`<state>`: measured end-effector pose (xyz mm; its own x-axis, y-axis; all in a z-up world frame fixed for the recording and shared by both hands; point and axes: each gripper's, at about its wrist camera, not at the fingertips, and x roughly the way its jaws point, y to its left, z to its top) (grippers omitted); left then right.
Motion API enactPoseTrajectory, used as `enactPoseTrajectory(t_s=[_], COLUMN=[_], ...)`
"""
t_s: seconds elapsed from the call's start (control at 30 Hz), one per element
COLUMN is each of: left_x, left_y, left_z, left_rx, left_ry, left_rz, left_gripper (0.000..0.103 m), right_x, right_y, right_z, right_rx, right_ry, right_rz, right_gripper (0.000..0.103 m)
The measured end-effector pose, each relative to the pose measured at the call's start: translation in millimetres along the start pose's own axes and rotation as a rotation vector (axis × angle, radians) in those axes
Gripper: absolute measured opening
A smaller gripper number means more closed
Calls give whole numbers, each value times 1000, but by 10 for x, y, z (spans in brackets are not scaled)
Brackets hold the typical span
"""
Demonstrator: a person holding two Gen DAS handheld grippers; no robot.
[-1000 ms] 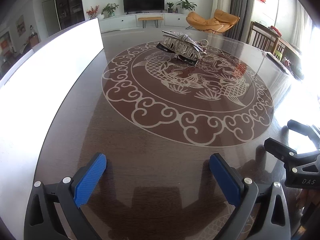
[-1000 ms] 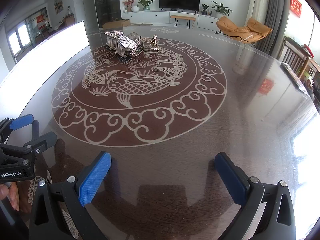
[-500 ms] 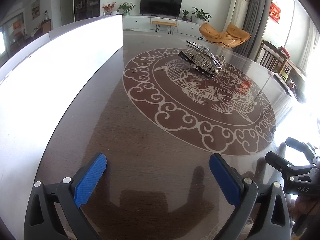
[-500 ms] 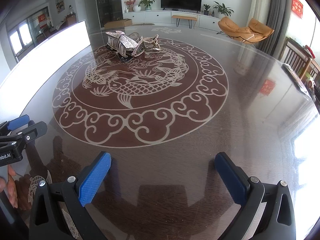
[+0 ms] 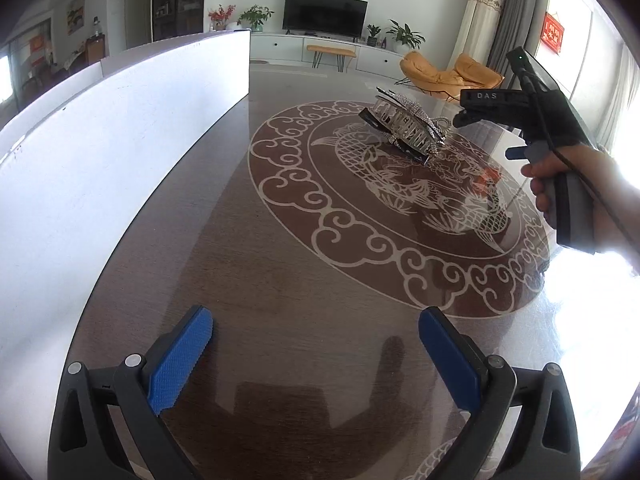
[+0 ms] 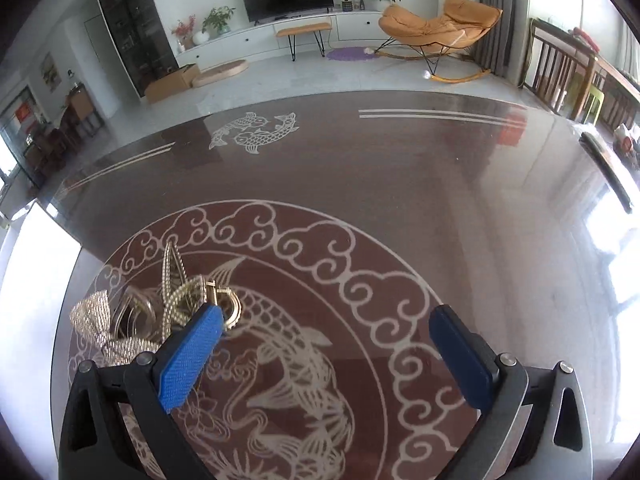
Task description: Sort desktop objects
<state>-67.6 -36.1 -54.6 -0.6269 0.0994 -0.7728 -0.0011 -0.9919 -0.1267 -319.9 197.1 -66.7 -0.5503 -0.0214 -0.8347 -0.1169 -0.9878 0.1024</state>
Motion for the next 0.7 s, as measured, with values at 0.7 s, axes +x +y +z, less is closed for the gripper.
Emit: enactPoseTrajectory(t_s=[0.7], left_x=[29], left_y=[-11], left_z=[32], left_rx=[-3], left_ry=[0], left_rz=[-3], left_gripper=[103], right_x=[88], right_y=[1461], right_z=[-115], right_rx=[-292], right_ry=[-23], right_rz=[199], right_gripper=[103])
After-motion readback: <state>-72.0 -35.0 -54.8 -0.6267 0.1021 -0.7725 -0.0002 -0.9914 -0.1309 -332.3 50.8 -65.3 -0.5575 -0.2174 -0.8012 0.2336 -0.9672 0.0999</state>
